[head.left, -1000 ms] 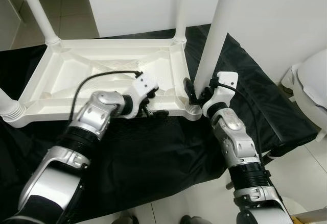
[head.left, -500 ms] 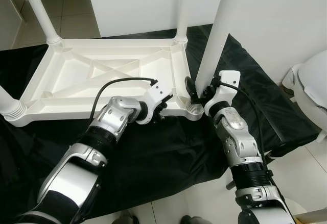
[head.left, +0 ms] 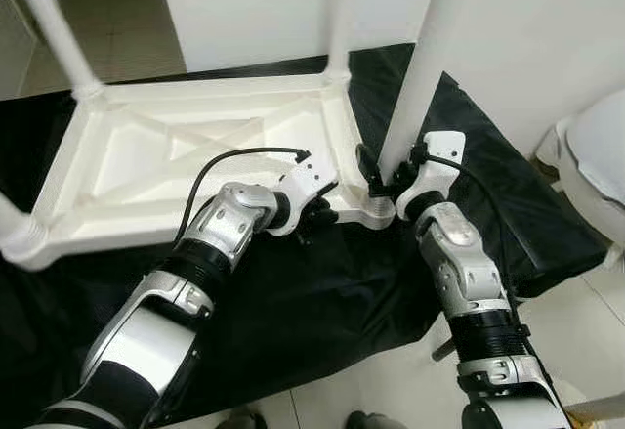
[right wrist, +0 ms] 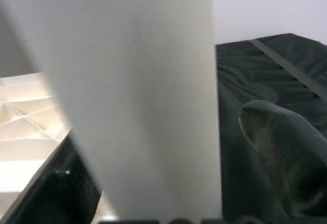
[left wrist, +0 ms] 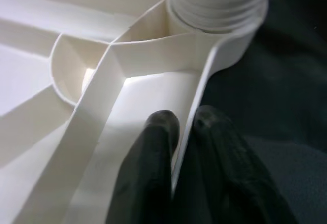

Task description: Building children table

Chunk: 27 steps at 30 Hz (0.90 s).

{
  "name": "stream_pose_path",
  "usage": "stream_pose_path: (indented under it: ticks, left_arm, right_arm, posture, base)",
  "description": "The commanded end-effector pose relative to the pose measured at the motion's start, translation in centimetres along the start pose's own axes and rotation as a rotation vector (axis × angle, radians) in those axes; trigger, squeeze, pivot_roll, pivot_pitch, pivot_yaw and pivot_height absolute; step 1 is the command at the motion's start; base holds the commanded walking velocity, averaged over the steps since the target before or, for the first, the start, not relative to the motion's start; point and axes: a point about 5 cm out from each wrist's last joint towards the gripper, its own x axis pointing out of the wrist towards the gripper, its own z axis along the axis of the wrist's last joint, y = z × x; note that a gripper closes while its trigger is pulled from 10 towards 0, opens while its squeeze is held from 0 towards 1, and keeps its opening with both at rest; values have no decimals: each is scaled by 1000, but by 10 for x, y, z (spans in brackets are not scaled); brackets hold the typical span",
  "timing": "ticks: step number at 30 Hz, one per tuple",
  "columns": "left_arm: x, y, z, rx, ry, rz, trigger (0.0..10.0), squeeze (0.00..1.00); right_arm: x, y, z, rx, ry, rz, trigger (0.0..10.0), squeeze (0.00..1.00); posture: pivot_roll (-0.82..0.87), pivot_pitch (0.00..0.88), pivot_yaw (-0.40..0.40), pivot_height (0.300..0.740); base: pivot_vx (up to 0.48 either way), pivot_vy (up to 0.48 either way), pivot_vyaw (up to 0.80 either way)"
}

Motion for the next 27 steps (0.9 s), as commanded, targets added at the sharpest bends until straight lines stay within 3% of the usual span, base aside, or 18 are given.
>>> stream_pose_path:
  ticks: [1,10,16,25,26,27]
  left_arm:
    - [-1,0,-19,-36,65,9,0,0]
    - [-5,4,-22,-23,77,8,0,0]
    - [-5,5,-20,-16,71,10,0,0]
    - [-4,4,-19,-13,67,6,0,0]
    - [-4,3,-19,-13,68,4,8627,0]
    - [-4,3,-19,-13,68,4,8627,0]
  right_arm:
    - [-4,3,-5,7,26,43,10000,0]
    - [-13,-6,-12,-18,60,138,10000,0]
    - [-10,-20,-11,-25,36,113,10000,0]
    - [-2,-25,-8,-39,6,98,10000,0]
    - [-1,-24,-8,-33,1,113,10000,0]
    - [-1,-24,-8,-33,1,113,10000,0]
  posture:
    - [-62,146,73,740]
    - [-62,142,78,740]
    - [-65,136,81,740]
    - [-64,125,85,740]
    - [-63,125,85,740]
    - [-63,125,85,740]
  base:
    - [0,0,0]
    - [0,0,0]
    - [0,0,0]
    - [0,0,0]
    - [0,0,0]
    - [0,0,0]
